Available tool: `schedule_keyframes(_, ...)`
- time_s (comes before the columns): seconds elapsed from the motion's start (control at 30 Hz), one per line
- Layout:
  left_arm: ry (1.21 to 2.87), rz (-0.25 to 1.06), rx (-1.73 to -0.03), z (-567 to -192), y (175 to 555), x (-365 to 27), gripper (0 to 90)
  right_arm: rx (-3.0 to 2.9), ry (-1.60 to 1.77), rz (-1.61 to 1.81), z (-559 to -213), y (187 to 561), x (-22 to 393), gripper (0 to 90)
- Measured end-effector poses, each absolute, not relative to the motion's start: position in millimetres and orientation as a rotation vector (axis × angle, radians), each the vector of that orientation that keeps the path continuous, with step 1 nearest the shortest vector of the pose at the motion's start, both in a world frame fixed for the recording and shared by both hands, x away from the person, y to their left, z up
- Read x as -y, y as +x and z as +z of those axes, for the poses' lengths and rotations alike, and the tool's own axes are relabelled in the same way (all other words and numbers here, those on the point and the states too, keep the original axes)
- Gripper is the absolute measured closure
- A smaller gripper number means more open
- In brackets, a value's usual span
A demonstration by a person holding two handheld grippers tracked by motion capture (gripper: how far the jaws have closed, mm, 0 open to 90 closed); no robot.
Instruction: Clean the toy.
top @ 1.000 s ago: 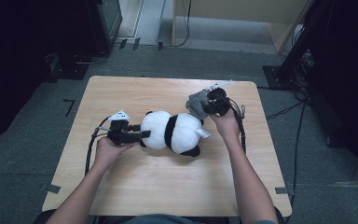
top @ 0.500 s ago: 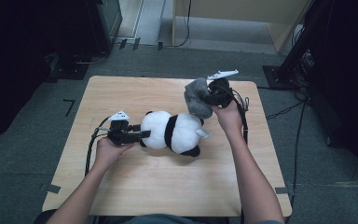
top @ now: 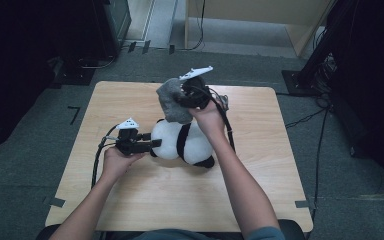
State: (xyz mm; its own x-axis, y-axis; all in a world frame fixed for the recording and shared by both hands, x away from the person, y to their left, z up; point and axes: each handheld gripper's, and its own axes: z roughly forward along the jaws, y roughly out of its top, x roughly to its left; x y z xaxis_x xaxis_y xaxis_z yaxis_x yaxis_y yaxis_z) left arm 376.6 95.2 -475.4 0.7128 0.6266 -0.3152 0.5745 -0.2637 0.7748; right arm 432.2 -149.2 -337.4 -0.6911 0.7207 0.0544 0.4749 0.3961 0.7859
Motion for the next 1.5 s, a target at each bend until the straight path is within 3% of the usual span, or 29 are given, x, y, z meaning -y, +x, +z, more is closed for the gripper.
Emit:
schedule_keyframes(0.27, 1.952, 0.066, -0.927, -475, 376, -95, 48.0, -2.459, 1.020, 1.175, -367, 431, 106, 77.3)
schedule_keyframes(0.43, 1.955, 0.067, -0.931, -475, 376, -95, 49.6, -2.497, 1.030, 1.074, -387, 432, 104, 77.6)
schedule_keyframes(1.5, 1.938, 0.052, -0.936, -476, 378, -96, 51.0, -2.323, 1.277, 1.111, -401, 419, 218, 78.4)
